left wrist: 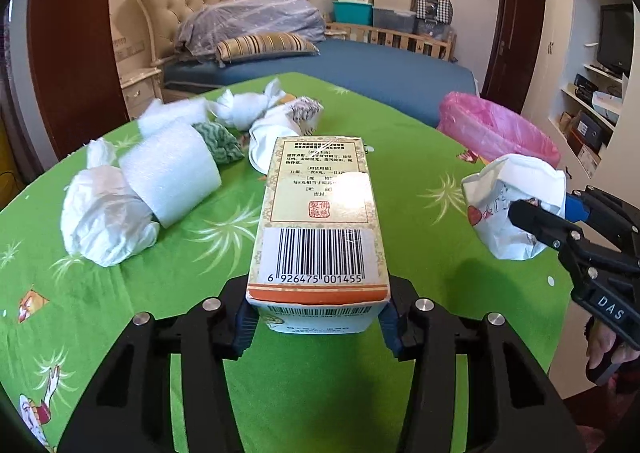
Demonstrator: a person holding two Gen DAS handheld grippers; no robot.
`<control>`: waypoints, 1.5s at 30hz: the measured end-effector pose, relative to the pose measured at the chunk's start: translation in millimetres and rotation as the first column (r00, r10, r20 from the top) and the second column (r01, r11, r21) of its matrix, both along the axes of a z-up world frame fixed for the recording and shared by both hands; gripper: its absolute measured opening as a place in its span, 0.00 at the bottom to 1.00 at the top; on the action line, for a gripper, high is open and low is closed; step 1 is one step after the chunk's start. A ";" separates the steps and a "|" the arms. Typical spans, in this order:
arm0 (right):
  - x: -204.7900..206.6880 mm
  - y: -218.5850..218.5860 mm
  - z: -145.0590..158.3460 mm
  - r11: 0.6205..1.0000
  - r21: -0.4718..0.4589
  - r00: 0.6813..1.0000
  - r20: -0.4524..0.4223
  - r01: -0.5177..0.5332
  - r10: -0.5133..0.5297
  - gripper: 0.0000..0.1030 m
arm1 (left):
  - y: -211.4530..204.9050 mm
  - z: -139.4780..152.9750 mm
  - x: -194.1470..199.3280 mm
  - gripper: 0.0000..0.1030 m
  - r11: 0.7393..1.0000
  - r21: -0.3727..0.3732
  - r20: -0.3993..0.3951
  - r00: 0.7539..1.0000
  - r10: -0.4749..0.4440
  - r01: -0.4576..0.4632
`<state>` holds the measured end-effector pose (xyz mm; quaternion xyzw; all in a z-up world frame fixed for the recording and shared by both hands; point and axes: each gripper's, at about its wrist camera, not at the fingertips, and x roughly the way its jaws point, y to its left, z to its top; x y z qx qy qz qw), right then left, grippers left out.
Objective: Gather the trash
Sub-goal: 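Carry the box and paper cup to the wastebasket and open both tools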
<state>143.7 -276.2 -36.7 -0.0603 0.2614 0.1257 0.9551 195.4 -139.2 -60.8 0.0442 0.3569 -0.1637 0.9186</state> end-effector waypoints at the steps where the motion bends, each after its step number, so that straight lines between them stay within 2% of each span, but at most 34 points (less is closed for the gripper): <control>1: -1.2 -1.3 1.9 1.000 0.000 1.000 0.010 0.007 -0.007 0.29 | 0.5 1.3 -1.6 0.44 1.000 -0.003 0.004 1.000 0.000 0.000; 11: -3.2 -18.9 13.7 0.997 0.055 0.998 0.039 0.051 -0.053 0.29 | -5.5 17.5 -17.1 0.44 1.000 -0.004 0.081 0.997 -0.018 0.018; 25: -14.0 -70.0 26.9 0.981 0.126 0.984 0.088 0.145 -0.157 0.29 | -38.0 28.2 -19.5 0.45 0.996 -0.024 0.102 0.991 -0.086 0.089; 31: -14.2 -98.4 32.9 0.971 0.128 0.971 0.102 0.203 -0.217 0.29 | -77.0 37.3 -7.7 0.45 0.985 0.007 0.091 0.981 -0.170 0.170; 36: -9.5 -130.5 40.2 0.958 0.112 0.953 0.121 0.265 -0.278 0.29 | -117.4 50.1 8.7 0.45 0.969 -0.012 0.061 0.967 -0.248 0.249; 45: 19.9 -207.4 54.8 0.919 0.124 0.912 0.130 0.375 -0.389 0.29 | -209.7 72.1 64.8 0.45 0.939 -0.026 0.027 0.939 -0.343 0.343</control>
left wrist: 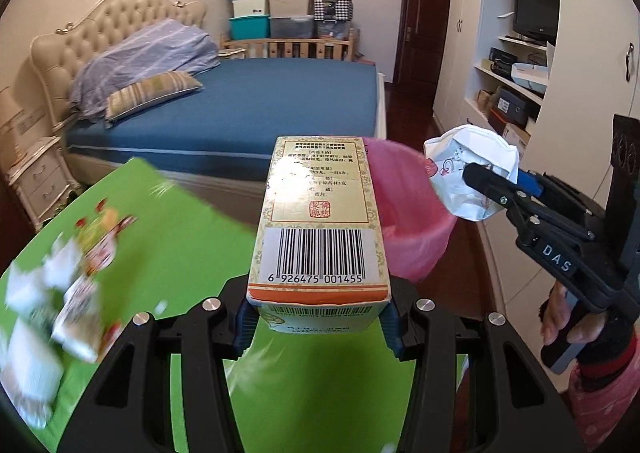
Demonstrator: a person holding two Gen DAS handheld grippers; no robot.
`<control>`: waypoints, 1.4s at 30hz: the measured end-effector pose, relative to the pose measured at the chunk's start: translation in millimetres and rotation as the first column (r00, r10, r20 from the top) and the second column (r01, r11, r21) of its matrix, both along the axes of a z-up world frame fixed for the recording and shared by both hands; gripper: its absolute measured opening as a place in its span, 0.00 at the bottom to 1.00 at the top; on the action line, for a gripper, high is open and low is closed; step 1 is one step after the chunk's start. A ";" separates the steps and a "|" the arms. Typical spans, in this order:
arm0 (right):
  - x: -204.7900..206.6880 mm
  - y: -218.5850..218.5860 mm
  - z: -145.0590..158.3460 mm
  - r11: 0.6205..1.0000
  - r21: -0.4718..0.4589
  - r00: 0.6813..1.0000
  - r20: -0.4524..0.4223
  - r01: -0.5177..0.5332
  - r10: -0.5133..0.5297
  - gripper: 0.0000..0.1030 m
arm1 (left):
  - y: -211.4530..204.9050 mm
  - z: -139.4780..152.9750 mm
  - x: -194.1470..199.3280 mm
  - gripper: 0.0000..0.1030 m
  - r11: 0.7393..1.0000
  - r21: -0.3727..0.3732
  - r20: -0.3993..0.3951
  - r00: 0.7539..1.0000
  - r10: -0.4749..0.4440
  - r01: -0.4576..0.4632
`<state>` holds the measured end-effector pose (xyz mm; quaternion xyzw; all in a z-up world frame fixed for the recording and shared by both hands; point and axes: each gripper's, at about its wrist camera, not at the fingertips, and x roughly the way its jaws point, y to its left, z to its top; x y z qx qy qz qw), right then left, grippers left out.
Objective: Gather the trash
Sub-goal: 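Carry the box and paper cup to the wastebasket and open both tools, then return to the table and grasp a patterned white paper cup with the right tool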
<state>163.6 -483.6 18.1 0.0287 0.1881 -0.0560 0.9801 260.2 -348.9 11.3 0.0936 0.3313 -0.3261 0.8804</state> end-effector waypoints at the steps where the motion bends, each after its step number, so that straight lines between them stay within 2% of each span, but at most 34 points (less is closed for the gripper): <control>1: 4.6 -8.4 0.4 1.000 0.003 1.000 -0.001 0.011 -0.011 0.30 | -10.9 1.0 8.5 0.45 1.000 -0.009 -0.014 1.000 -0.006 0.006; 6: 25.6 -39.5 -0.9 0.999 0.006 0.999 -0.021 0.047 -0.046 0.30 | -48.8 -1.5 41.9 0.45 0.999 -0.040 -0.068 0.998 -0.011 0.008; 13: 48.4 -60.4 -11.8 0.998 0.013 0.997 -0.055 0.063 -0.062 0.30 | -83.4 -1.9 75.2 0.45 0.998 -0.056 -0.081 0.997 0.009 -0.014; 16: 53.7 -70.4 -17.6 0.997 0.037 0.997 -0.053 0.062 -0.060 0.33 | -92.2 -3.7 85.7 0.48 0.998 -0.068 -0.088 0.996 0.009 -0.015; 17: 57.5 -73.0 -18.3 0.997 0.045 0.997 -0.049 0.055 -0.053 0.49 | -89.1 -5.6 88.2 0.51 0.997 -0.073 -0.079 0.997 0.017 -0.022; 18: 57.9 -75.1 -21.1 0.997 0.053 0.997 -0.042 0.061 -0.059 0.68 | -87.9 -6.2 90.7 0.64 0.996 -0.081 -0.075 0.997 0.030 -0.036; 19: 55.8 -78.4 -22.8 0.995 0.067 0.997 -0.030 0.077 -0.075 0.70 | -84.1 -6.6 92.4 0.78 0.994 -0.094 -0.074 0.996 0.048 -0.055; 20: 52.1 -80.2 -22.8 0.993 0.085 0.996 -0.024 0.084 -0.082 0.70 | -76.2 -5.9 92.1 0.82 0.991 -0.110 -0.063 0.995 0.074 -0.080; 23: 30.8 -90.3 -20.8 0.984 0.150 0.995 0.010 0.096 -0.099 0.70 | -44.8 -4.0 84.4 0.83 0.986 -0.117 -0.033 0.993 0.115 -0.118; 26: 13.8 -84.4 -18.1 0.985 0.143 0.994 0.020 0.099 -0.103 0.71 | -7.1 -5.3 67.4 0.87 0.983 -0.081 0.018 0.986 0.164 -0.162; 29: 1.3 -66.9 -15.2 0.990 0.114 0.997 0.014 0.079 -0.081 0.74 | 32.1 -8.3 45.7 0.87 0.969 -0.041 0.081 0.966 0.247 -0.244; 33: -0.9 -26.5 -8.7 0.994 0.104 1.000 0.001 0.014 -0.014 0.75 | 75.6 -10.1 14.1 0.87 0.961 -0.006 0.131 0.953 0.274 -0.276; 37: 8.7 29.0 -4.7 0.991 0.109 0.997 0.002 -0.075 0.075 0.77 | 115.6 -18.7 -14.3 0.87 0.950 0.068 0.173 0.941 0.291 -0.306; 39: 18.8 60.8 -6.4 0.986 0.115 0.992 -0.010 -0.123 0.125 0.77 | 138.1 -23.0 -26.5 0.87 0.936 0.098 0.194 0.929 0.314 -0.337; 42: 32.6 103.8 -10.8 0.977 0.104 0.980 -0.046 -0.188 0.194 0.77 | 180.9 -26.7 -40.8 0.87 0.913 0.098 0.199 0.907 0.372 -0.396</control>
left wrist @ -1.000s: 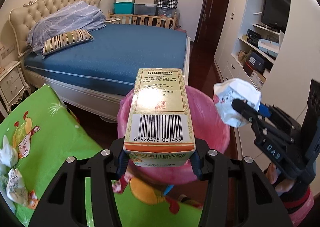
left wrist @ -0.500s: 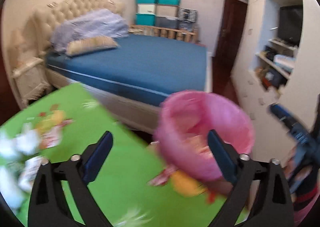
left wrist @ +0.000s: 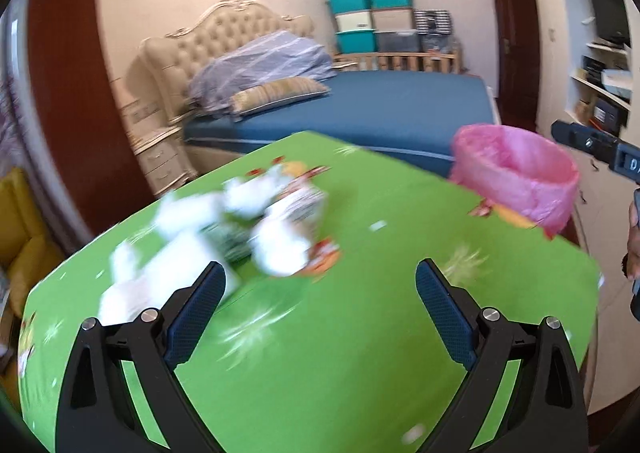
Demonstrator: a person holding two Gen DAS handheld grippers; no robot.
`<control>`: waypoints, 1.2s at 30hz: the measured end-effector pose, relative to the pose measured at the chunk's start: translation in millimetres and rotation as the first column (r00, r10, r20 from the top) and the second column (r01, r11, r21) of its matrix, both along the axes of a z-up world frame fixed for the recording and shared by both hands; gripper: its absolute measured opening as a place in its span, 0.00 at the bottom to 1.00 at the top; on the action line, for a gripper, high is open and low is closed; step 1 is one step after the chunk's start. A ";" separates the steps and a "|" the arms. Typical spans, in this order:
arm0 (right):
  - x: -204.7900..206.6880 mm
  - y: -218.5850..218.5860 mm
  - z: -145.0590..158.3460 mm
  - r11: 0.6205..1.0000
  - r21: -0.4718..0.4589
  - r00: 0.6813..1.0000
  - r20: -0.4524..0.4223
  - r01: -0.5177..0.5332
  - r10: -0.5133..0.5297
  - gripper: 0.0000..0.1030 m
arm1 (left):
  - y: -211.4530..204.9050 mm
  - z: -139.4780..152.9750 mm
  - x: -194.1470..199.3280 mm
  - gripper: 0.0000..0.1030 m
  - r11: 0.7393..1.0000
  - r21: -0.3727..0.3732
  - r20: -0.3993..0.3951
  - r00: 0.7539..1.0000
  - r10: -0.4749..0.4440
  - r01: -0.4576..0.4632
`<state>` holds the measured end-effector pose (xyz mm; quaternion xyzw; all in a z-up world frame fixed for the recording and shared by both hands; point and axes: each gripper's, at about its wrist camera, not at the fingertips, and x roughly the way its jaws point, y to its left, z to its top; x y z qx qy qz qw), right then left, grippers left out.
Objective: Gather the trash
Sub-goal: 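Return to the table and grasp a patterned white paper cup with the right tool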
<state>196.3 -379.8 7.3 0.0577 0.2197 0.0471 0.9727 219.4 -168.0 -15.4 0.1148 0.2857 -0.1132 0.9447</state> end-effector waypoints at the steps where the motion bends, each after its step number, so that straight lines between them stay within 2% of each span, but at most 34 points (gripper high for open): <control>1: 4.9 16.3 -1.0 1.000 -0.010 1.000 -0.010 -0.025 0.025 0.77 | 14.5 -0.4 -2.9 0.87 1.000 -0.002 -0.001 1.000 0.023 -0.023; 8: 26.4 113.7 -17.9 0.984 -0.073 0.984 -0.084 -0.165 0.159 0.79 | 115.7 -0.4 -27.1 0.87 0.978 -0.022 0.024 0.977 0.210 -0.210; 14: 46.6 156.4 -26.3 0.975 -0.096 0.973 -0.136 -0.201 0.187 0.80 | 169.4 -4.9 -21.2 0.87 0.953 -0.047 -0.023 0.954 0.299 -0.300; 25: 107.2 205.1 -42.8 0.982 -0.045 0.960 -0.225 -0.183 0.168 0.80 | 190.1 -18.0 -11.7 0.87 0.938 -0.077 -0.077 0.940 0.332 -0.337; 34: 141.6 228.4 -59.3 0.987 -0.057 0.941 -0.313 -0.153 0.128 0.80 | 181.0 -23.4 0.3 0.87 0.952 -0.072 -0.100 0.952 0.289 -0.297; 35: 143.4 228.7 -60.3 0.986 -0.057 0.938 -0.321 -0.158 0.131 0.79 | 180.8 -24.0 4.0 0.87 0.952 -0.078 -0.110 0.952 0.287 -0.296; 36: 144.1 228.5 -61.4 0.985 -0.054 0.935 -0.327 -0.165 0.139 0.69 | 181.1 -24.5 7.5 0.87 0.952 -0.083 -0.117 0.951 0.286 -0.296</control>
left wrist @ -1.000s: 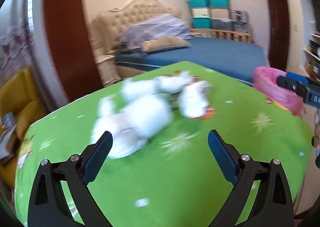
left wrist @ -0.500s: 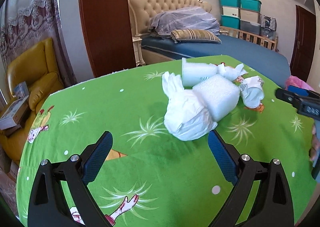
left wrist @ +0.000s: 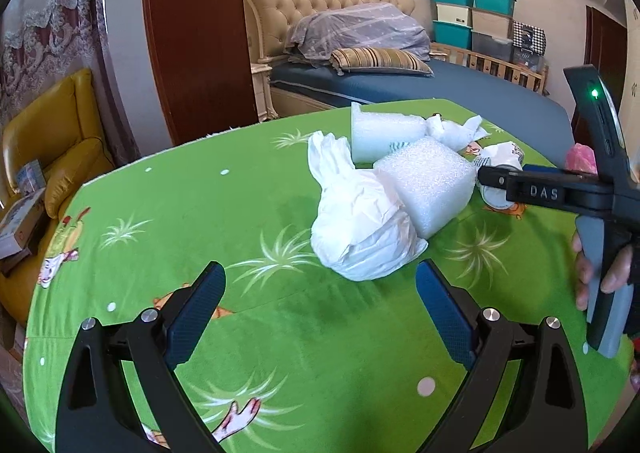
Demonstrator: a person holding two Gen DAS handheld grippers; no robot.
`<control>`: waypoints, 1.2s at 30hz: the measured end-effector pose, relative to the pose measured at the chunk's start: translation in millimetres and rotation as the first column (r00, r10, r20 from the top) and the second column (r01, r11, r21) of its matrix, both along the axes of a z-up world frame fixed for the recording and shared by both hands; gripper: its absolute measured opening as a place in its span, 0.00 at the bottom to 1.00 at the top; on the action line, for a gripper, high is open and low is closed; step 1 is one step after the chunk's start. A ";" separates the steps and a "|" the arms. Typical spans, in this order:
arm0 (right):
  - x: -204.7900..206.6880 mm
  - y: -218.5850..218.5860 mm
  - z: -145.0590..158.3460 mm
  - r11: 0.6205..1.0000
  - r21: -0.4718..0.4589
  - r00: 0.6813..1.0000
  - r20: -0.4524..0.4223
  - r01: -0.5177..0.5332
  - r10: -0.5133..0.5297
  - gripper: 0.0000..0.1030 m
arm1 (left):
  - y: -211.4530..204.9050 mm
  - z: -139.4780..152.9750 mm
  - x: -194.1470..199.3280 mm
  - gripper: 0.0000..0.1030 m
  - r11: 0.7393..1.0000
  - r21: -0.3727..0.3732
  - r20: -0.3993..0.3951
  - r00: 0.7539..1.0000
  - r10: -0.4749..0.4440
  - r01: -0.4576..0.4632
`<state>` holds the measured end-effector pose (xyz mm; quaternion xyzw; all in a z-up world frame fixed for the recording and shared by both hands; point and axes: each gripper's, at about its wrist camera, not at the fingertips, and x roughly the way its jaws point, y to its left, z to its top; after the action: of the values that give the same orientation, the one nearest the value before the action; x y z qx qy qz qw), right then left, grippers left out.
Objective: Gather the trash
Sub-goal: 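Return to the table and grasp a patterned white paper cup with the right tool, then grasp the white plastic bag bundle with the left tool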
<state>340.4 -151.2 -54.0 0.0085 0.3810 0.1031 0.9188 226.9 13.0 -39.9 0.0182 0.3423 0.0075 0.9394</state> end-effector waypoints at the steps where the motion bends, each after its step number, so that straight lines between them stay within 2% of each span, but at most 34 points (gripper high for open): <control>1: -1.0 -0.9 -0.2 1.000 0.009 1.000 -0.001 -0.010 0.010 0.62 | -1.1 0.7 2.3 0.87 1.000 -0.004 -0.005 1.000 0.000 0.000; 2: -2.1 -2.0 0.8 1.000 0.013 1.000 0.002 -0.016 0.016 0.55 | -2.2 0.4 5.5 0.87 1.000 -0.009 -0.013 1.000 0.000 0.000; 6: -20.8 -9.2 10.7 0.999 0.025 0.997 0.074 -0.030 0.028 0.50 | -5.2 0.0 15.2 0.87 1.000 -0.026 -0.031 0.999 -0.009 0.008; 9: -38.0 -15.0 17.8 0.999 0.034 0.993 0.117 -0.036 0.032 0.50 | -8.3 -0.7 23.5 0.87 0.999 -0.035 -0.047 0.999 -0.007 0.006; 13: -54.2 -22.9 17.5 0.999 0.031 0.990 0.141 -0.030 0.025 0.50 | -10.7 -4.9 37.7 0.87 0.996 -0.091 -0.085 0.996 0.000 -0.008; 16: -60.2 -31.1 16.9 0.998 0.061 0.990 0.139 -0.025 0.016 0.50 | -16.0 -9.2 47.0 0.86 0.996 -0.076 -0.092 0.995 0.033 -0.040; 17: -62.2 -33.2 17.0 0.998 0.062 0.990 0.141 -0.023 0.014 0.50 | -16.4 -12.5 50.2 0.84 0.996 -0.067 -0.101 0.993 0.056 -0.063; 19: -65.8 -37.3 17.0 0.997 0.069 0.989 0.146 -0.019 0.009 0.50 | -15.1 -17.2 54.7 0.62 0.993 -0.098 -0.117 0.991 0.060 -0.071; 20: -67.5 -39.0 16.9 0.997 0.073 0.989 0.149 -0.017 0.006 0.50 | -14.9 -20.8 55.7 0.56 0.991 -0.123 -0.124 0.991 0.044 -0.060; 22: -69.9 -40.8 17.3 0.997 0.074 0.988 0.157 -0.016 0.004 0.50 | -19.0 -24.6 54.1 0.45 0.992 -0.121 -0.123 0.992 0.024 -0.039; 27: -73.0 -36.6 17.5 0.999 0.052 0.986 0.168 -0.015 0.006 0.50 | -16.5 -17.2 42.6 0.38 0.991 -0.116 -0.051 0.997 0.058 -0.063; 32: -77.8 -35.1 19.6 0.999 0.033 0.981 0.192 -0.007 0.000 0.50 | -6.5 -16.8 38.9 0.38 0.985 -0.146 -0.033 0.995 0.090 -0.094; 36: -81.8 -34.3 21.3 1.000 0.028 0.978 0.208 -0.008 0.002 0.50 | -6.2 -13.7 35.4 0.38 0.986 -0.123 -0.005 0.994 0.113 -0.113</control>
<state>258.6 -185.6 -32.8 0.0098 0.2816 0.1114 0.9530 262.3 6.8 -53.6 -0.0593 0.3418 0.0394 0.9371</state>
